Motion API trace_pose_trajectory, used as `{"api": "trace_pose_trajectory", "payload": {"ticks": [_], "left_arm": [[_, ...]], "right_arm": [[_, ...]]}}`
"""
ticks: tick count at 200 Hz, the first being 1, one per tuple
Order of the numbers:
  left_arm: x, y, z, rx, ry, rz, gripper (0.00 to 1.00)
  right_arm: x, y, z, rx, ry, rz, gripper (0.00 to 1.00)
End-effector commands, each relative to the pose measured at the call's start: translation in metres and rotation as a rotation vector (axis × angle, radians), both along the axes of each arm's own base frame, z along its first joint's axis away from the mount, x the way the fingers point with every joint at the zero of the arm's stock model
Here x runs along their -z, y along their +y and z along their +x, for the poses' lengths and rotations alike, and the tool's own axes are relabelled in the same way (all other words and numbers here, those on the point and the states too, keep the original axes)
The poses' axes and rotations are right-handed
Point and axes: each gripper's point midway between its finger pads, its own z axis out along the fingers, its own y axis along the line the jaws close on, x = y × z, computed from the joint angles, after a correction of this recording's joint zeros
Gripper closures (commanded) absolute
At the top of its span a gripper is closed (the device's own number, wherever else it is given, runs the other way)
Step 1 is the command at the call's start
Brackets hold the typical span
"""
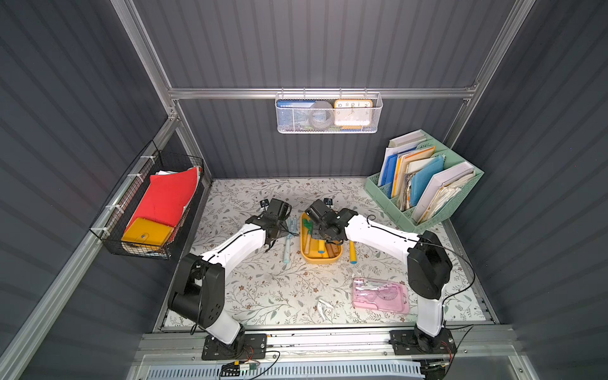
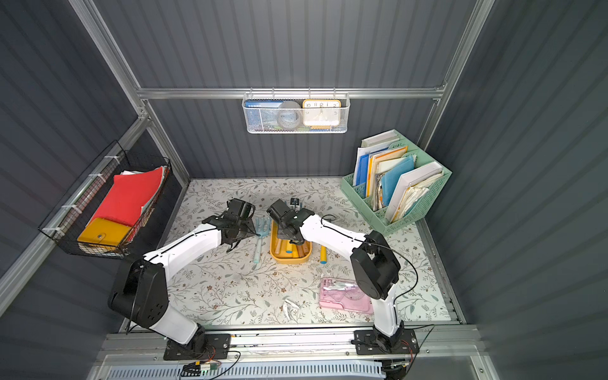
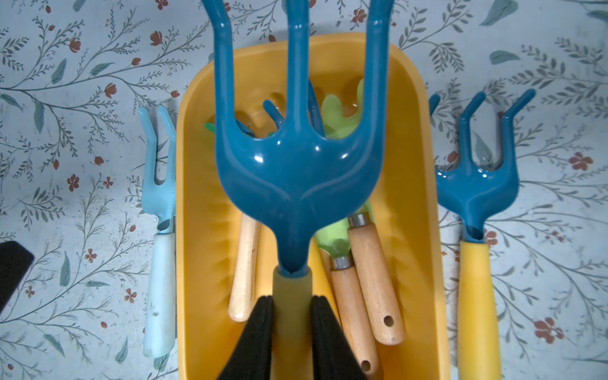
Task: Take the hand rake out of the storage box
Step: Pick up the rake from the storage box, then place the rake at the center of the board.
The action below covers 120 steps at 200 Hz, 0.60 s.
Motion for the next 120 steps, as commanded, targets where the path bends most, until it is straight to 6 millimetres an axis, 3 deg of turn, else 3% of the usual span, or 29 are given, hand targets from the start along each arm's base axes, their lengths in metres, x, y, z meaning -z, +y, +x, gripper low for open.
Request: {"api": "trace_pose_trajectory", "payload": {"ticks": [1, 76, 120], "left_arm": [[-0.01, 0.006, 0.001, -0.032, -0.013, 0.007, 0.52], [-0.005, 0.006, 0.001, -0.042, -0.006, 0.002, 0.52], [-0.009, 0.006, 0.002, -0.04, -0.009, 0.007, 0.52]], "right_arm": [[-0.014, -0.007, 0.001, 0.003, -0.036, -0.002, 0.9], [-0.035, -0.025, -0.001, 0.004, -0.088, 0.012, 0.92], [-0.04, -0.047, -0.002, 0.004, -0.087, -0.007, 0.92]]}}
